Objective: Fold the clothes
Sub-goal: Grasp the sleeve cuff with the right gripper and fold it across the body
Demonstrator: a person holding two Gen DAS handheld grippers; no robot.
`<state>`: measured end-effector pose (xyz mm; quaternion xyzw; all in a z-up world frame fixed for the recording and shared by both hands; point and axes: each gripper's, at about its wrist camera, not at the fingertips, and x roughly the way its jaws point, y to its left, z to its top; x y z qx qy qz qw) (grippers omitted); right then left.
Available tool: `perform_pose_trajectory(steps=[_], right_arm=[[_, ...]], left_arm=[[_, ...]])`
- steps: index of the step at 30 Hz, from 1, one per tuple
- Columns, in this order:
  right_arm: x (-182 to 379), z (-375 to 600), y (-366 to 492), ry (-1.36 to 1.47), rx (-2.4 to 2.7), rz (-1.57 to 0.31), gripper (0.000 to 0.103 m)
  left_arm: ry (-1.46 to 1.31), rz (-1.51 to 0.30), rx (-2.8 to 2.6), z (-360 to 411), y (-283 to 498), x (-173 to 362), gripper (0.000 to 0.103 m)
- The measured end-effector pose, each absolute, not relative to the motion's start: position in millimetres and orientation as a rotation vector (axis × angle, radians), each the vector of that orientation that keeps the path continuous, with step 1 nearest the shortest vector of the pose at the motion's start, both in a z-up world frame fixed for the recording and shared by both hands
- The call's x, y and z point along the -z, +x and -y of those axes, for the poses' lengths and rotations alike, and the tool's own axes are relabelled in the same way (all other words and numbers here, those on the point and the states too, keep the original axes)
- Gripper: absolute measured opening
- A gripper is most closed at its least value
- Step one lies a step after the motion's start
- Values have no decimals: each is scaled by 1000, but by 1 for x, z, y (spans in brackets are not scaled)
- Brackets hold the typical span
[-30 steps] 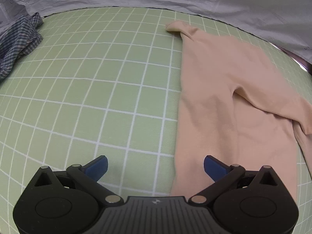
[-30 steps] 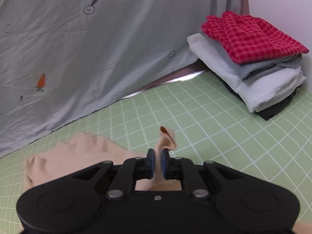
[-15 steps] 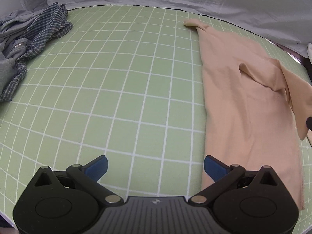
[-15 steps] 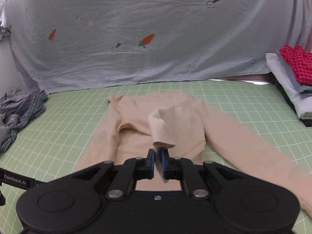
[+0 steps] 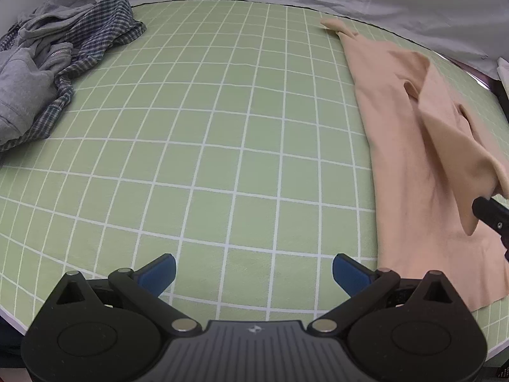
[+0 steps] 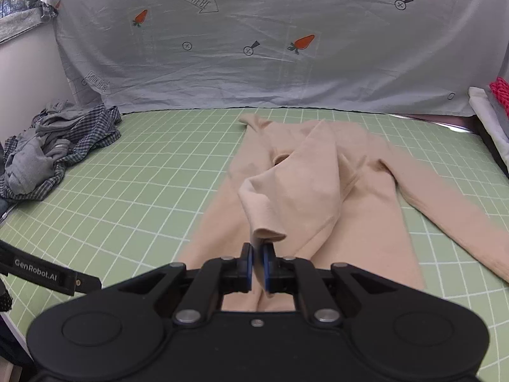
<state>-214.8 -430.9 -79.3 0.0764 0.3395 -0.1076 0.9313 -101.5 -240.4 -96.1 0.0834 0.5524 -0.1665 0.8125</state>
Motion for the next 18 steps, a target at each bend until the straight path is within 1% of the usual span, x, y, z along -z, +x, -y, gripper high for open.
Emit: perform_pose_trajectory(steps=[8,18], right_arm=[[94,391,-223,134,195,-764,7],[110,380,-227,194,242,-822,7]], left_arm=[[206,-1177,402,228,-109,96,103],[239,-1179,446,223,-109,96,103]])
